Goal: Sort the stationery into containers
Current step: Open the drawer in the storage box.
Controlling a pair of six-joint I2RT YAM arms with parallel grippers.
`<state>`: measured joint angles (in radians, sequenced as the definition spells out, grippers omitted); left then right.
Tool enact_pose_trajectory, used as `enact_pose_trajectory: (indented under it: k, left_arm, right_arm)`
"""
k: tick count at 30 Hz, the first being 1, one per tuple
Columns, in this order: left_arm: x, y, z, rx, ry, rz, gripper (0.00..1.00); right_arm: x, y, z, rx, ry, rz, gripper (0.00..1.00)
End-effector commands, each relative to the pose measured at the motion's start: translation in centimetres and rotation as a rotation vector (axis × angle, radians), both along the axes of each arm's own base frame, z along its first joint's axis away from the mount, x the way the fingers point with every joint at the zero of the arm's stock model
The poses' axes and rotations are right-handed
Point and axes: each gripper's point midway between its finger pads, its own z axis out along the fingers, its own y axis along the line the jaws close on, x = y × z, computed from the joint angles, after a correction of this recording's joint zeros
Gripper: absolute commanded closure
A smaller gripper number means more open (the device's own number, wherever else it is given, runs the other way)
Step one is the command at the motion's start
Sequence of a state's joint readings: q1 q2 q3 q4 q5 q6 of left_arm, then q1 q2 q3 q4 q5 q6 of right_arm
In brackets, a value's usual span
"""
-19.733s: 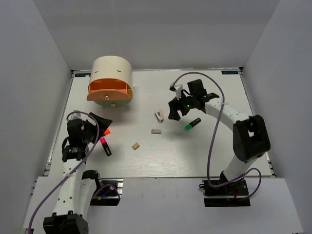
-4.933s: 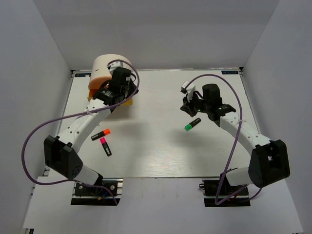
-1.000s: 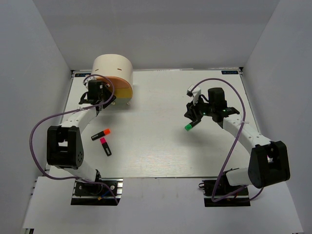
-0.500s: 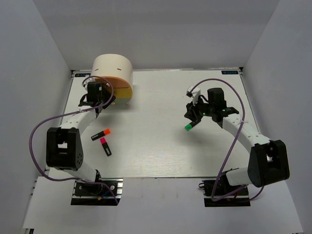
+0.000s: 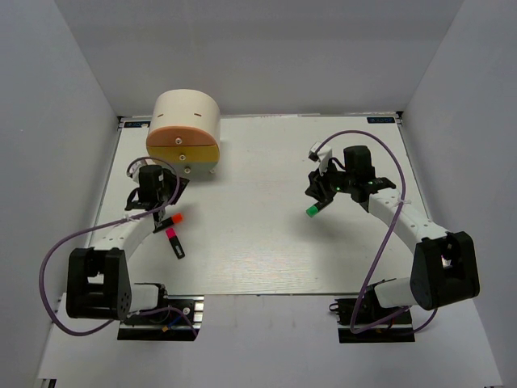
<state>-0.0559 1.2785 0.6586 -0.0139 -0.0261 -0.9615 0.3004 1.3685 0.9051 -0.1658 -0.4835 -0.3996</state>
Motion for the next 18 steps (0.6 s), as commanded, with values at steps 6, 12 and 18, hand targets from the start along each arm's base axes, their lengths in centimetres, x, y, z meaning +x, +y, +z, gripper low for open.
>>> enact_pose_trajectory:
  k: [6, 12, 18]
  left_arm:
    - [3.0, 0.4, -0.7, -0.229, -0.049, 0.105, 0.46]
    - [6.0, 0.8, -0.3, -0.258, -0.083, 0.084, 0.53]
    - [7.1, 1.1, -0.4, -0.282, -0.13, 0.072, 0.57]
  right_arm:
    - [0.0, -0.2, 0.7, 0.004, -0.022, 0.009, 0.54]
    - [-0.2, -0.4, 0.3, -0.004, -0.019, 0.005, 0.54]
    - [-0.1, -0.5, 0.0, -0.011, -0.014, 0.008, 0.54]
